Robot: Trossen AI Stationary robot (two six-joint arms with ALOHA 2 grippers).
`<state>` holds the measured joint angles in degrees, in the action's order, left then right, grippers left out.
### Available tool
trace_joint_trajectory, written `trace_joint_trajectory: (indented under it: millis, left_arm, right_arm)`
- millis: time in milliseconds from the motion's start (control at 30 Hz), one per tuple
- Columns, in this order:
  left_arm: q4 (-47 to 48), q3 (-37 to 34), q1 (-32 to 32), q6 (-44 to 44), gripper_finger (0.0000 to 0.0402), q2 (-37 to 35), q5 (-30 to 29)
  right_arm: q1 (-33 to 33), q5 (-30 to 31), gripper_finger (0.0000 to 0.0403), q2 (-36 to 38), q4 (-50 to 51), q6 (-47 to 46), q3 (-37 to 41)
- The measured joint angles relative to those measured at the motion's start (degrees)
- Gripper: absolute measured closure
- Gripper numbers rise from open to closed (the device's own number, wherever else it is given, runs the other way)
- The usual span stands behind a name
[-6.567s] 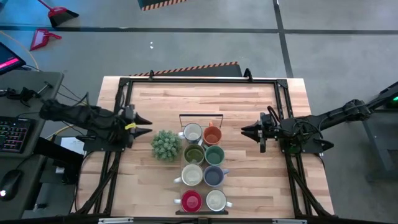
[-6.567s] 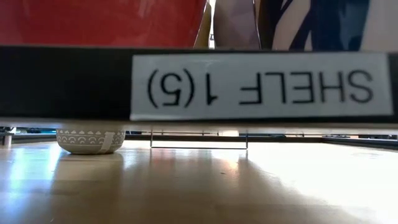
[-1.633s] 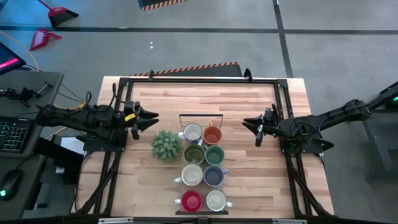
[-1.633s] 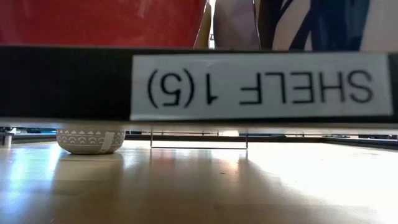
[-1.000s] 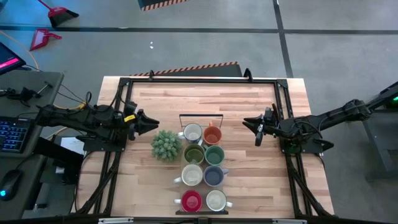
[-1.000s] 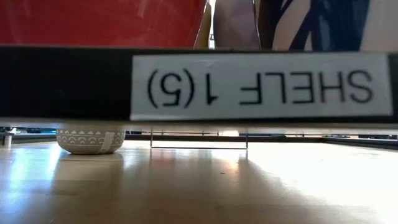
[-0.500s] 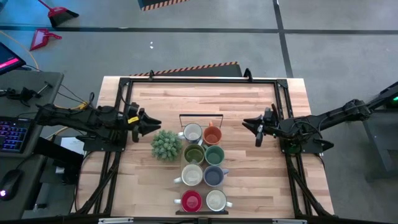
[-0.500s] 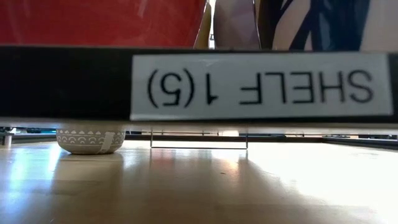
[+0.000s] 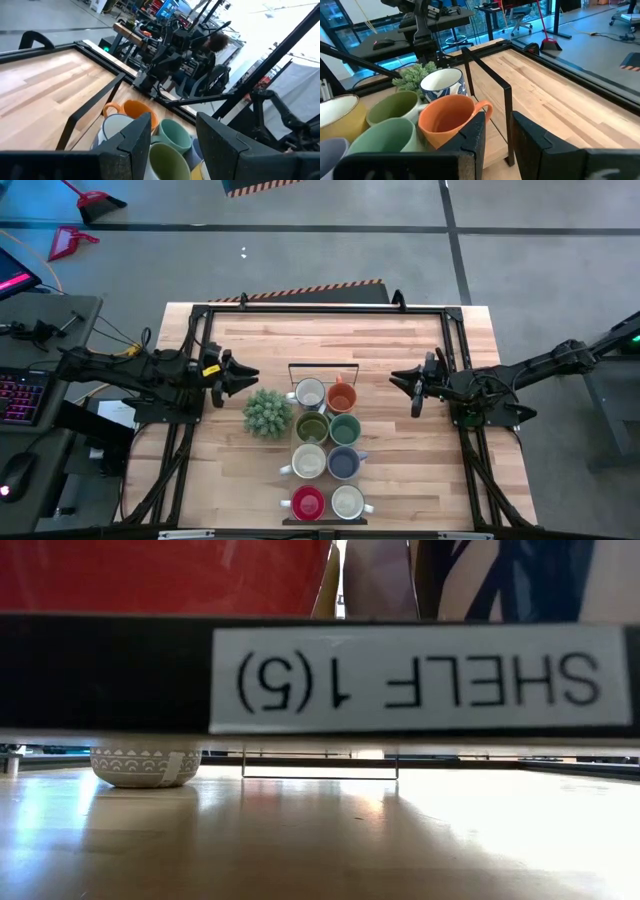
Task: Place coffee mugs
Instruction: Adjust the yellow mug on the shelf
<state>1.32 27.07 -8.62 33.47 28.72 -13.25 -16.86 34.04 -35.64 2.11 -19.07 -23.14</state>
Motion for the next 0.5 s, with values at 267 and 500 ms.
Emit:
trace_joint_trajectory:
  millis: [267,500]
  left_arm:
    - [-1.6,0.0,0.0,5.8,0.0257,1.0,-3.7]
    - [-1.6,0.0,0.1,4.2,0.0257,5.2,-9.6]
  right_arm:
    - [0.0,0.0,0.033,0.0,0.0,-7.5,0.0]
    - [0.0,-2.1,0.033,0.0,0.3,-4.6,0.0]
